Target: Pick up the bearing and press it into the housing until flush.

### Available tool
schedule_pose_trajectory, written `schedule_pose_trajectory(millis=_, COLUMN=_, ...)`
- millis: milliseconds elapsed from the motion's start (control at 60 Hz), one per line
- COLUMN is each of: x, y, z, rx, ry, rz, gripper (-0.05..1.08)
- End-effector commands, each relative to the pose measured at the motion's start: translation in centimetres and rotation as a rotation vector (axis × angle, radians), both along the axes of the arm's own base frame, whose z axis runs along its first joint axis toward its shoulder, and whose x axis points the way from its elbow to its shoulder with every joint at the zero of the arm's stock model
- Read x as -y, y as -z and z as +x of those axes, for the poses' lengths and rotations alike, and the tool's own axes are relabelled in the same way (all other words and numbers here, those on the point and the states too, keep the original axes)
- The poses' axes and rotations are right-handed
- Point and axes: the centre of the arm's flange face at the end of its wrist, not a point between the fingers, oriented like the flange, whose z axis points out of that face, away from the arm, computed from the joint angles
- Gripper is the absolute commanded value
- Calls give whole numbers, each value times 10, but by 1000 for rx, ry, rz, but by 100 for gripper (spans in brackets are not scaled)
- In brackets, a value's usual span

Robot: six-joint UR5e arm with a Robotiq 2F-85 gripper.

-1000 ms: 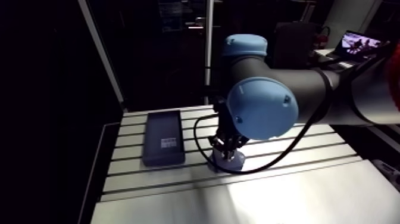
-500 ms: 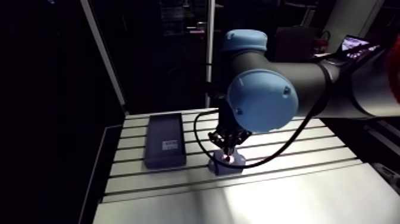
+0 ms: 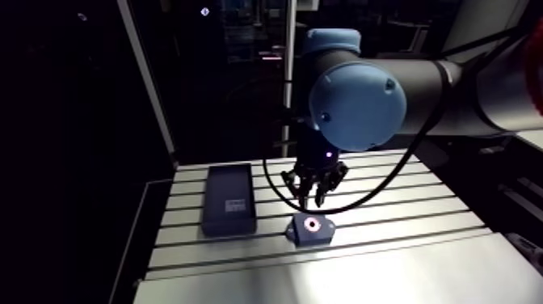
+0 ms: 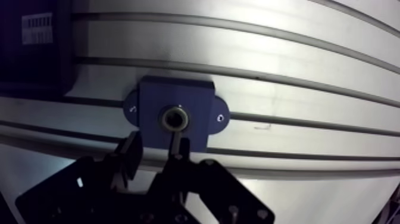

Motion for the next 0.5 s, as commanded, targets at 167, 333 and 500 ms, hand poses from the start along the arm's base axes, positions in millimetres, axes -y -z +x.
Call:
schedule_pose_trajectory(millis=167, x=11, y=-55, z=-10, rx=43, ry=-8, rz=-1, gripper=1)
schedule_pose_trajectory(millis=333, x=14, y=-79, z=-19, rx=51, ry=-8, rz=-2, gripper=1)
schedule_pose_trajectory(millis=500, x=19, y=-102, z=-27, rx=64, ry=-6, rz=-3, gripper=1)
